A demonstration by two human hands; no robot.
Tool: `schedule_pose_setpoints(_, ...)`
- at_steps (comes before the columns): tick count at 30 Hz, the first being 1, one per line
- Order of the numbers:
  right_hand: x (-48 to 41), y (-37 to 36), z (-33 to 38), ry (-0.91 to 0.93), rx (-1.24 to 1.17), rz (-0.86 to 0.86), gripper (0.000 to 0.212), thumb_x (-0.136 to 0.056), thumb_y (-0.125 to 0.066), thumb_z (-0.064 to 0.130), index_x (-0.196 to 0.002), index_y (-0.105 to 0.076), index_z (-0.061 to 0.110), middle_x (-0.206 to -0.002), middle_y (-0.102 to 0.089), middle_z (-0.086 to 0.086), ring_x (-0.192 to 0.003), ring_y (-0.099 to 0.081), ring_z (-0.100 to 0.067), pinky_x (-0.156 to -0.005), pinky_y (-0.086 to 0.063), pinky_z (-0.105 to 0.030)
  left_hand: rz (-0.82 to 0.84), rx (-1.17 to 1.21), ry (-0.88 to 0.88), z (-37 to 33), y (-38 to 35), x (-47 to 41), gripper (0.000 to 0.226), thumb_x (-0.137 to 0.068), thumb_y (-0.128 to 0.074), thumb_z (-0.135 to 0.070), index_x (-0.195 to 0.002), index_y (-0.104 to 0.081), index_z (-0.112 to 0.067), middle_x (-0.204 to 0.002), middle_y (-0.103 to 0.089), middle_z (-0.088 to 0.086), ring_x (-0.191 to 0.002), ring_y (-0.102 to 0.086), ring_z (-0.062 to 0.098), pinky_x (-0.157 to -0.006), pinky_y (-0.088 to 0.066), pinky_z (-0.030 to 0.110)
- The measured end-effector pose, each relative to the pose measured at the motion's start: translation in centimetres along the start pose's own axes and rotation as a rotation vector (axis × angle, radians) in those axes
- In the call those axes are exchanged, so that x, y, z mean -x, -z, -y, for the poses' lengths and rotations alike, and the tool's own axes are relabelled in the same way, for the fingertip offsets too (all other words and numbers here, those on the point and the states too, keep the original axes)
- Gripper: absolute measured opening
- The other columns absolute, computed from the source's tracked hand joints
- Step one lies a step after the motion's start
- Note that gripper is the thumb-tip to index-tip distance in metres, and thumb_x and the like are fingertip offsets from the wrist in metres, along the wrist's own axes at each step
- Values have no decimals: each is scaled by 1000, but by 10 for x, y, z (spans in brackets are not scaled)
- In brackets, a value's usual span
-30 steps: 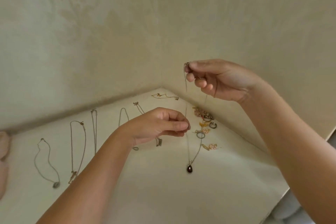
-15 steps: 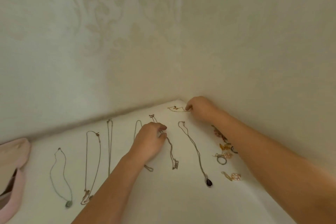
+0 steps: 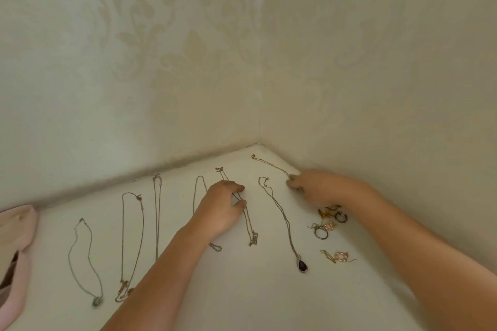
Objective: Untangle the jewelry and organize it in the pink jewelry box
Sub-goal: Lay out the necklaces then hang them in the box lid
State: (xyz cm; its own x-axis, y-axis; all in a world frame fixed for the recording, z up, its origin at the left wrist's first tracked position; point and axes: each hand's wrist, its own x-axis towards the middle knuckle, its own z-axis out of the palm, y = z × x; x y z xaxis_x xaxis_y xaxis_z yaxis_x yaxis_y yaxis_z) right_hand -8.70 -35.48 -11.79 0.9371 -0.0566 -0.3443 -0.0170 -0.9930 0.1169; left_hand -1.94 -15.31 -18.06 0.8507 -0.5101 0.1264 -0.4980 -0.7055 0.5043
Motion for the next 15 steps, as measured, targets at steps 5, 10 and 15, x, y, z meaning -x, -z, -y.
schedule_pose_setpoints(5, 30, -9, -1, 47, -167, -46, 66, -90, -29, -8, -146, -33, 25, -155, -24, 9, -138, -30, -17, -111, -28, -27, -7, -2, 1, -3, 1, 3, 38, -94, -54, -27, -132, -53, -19, -141, -46, 0, -132, -38, 15, -105, -26, 21)
schedule_pose_setpoints(10, 53, -38, 16, 91, -255, -133, 69, -86, -31, -10, -144, -35, 26, -154, -27, 7, -136, -33, -20, -108, -34, -36, -10, 3, -9, -7, 2, 7, 37, -95, -53, -26, -131, -54, -18, -139, -48, 1, -131, -40, 16, -103, -28, 22)
schedule_pose_setpoints(15, 73, -57, 34, 95, -291, -205, 68, -88, -29, -9, -148, -24, 22, -157, -14, -2, -137, -30, -31, -112, -27, -39, -19, 1, -25, -12, 0, 11, 36, -94, -54, -24, -130, -56, -16, -138, -49, 3, -130, -42, 17, -102, -29, 21)
